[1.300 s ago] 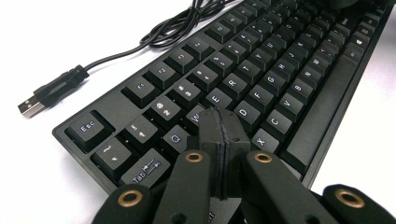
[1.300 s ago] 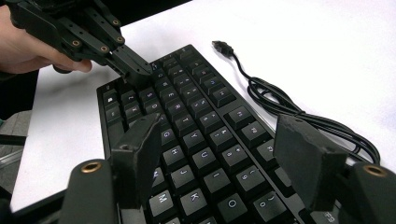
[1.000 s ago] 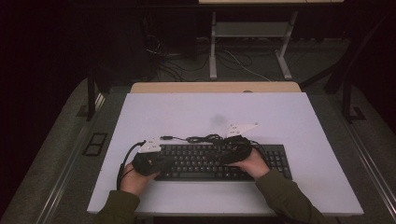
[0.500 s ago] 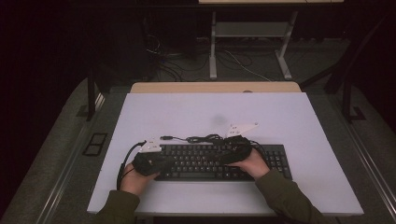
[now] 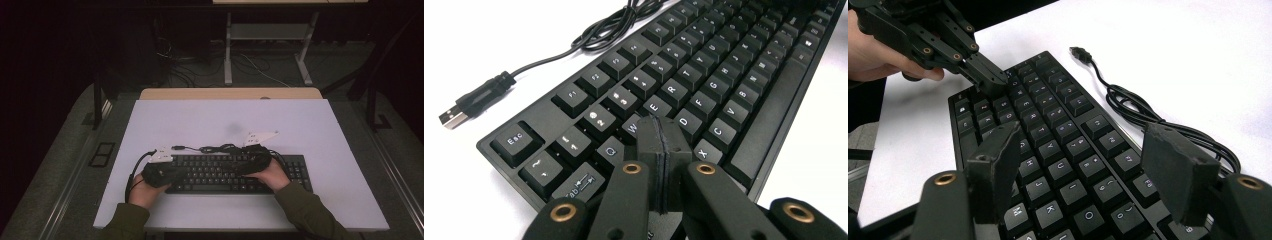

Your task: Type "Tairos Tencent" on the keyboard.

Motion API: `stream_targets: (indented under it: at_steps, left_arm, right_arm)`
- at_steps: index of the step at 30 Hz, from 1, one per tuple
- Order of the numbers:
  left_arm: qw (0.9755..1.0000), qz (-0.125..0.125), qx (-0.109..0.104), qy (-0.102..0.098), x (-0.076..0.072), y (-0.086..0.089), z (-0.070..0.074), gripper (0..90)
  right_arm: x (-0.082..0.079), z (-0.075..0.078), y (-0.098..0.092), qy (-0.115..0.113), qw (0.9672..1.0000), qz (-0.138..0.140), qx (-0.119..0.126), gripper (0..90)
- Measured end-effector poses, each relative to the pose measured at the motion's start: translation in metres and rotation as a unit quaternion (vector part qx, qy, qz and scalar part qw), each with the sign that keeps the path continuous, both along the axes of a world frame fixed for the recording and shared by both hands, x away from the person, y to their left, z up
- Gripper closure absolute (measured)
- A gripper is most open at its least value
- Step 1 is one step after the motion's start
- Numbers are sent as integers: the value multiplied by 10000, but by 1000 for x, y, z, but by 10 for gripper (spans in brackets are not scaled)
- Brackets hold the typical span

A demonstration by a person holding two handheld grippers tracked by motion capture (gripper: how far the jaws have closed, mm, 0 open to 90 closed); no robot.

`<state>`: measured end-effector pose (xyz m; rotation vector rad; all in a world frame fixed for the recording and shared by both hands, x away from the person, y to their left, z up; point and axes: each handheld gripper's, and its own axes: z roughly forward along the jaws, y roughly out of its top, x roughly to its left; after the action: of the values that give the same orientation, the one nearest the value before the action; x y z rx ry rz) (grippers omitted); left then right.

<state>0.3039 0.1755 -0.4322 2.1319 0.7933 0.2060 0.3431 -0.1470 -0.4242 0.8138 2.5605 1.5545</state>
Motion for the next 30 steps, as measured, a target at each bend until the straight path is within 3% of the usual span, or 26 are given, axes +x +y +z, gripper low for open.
stream_targets:
  at_steps: [8,19,30]
  left_arm:
    - [9999,32,-86,-53,-1,-2,3,831]
    - [9996,46,-240,-125,-2,-4,6,647]
    - [9991,69,-379,-153,-3,-14,6,405]
  right_arm:
    - [0,0,-1,-9,10000,-38,13,319]
    - [-1,2,-1,-30,10000,-43,40,329]
    - [-1,1,-1,-111,9999,-108,-4,372]
